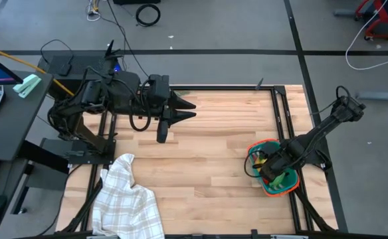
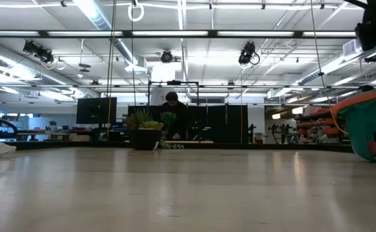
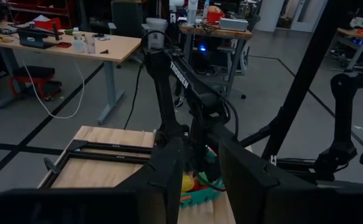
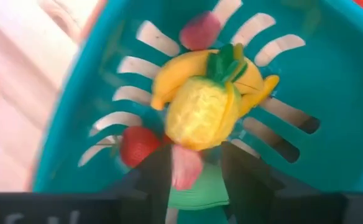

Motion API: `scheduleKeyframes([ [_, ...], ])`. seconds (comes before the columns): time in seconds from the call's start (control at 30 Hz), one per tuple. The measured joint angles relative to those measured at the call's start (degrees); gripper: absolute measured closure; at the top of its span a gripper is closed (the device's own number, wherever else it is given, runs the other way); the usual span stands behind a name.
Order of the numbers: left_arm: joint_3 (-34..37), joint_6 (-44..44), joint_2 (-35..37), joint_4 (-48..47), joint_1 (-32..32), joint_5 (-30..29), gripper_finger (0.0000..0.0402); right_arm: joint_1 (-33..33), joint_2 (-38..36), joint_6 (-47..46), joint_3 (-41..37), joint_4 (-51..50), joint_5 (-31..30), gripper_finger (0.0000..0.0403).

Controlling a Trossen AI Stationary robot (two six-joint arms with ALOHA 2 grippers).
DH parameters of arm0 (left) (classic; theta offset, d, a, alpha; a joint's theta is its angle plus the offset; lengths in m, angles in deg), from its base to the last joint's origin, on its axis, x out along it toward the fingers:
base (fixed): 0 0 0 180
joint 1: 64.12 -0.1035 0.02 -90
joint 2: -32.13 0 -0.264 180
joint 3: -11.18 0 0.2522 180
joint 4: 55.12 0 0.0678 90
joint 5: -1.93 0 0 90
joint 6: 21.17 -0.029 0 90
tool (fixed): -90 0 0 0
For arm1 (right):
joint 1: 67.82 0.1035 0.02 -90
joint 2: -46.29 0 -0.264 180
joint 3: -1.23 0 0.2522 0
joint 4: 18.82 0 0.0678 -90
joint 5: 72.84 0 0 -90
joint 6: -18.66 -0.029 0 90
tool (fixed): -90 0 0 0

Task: Pick and placing Produce into tupperware
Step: Put the pink peach into the blue basket, then return to Home Position

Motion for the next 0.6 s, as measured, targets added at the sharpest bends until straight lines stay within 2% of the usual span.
scheduleKeyframes([
  [0.1,0.0,0.3,0.0,0.2,0.0,0.0,0.0292,0.0,0.0,-0.1,1.9,0.1,0.7,0.0246],
  [0.23,-0.9,1.8,1.0,-0.2,0.0,0.0,0.0298,-1.4,-0.2,2.8,8.9,-2.0,10.8,0.023],
  [0.3,-2.1,1.1,2.6,-0.1,0.0,0.0,0.0302,-1.4,-0.7,5.1,14.5,-5.6,11.7,0.0227],
  [0.37,-3.6,0.1,4.6,0.1,0.0,-0.1,0.0308,-1.7,-1.2,8.0,21.4,-9.7,7.7,0.0225],
  [0.47,-4.8,0.0,8.0,0.2,0.0,-0.1,0.0318,-2.1,-2.1,12.7,32.8,-15.4,-3.9,0.0225],
  [0.6,-5.0,0.0,13.7,-1.5,0.0,-0.1,0.0331,-2.4,-4.2,25.2,48.5,-18.1,-14.5,0.0226],
])
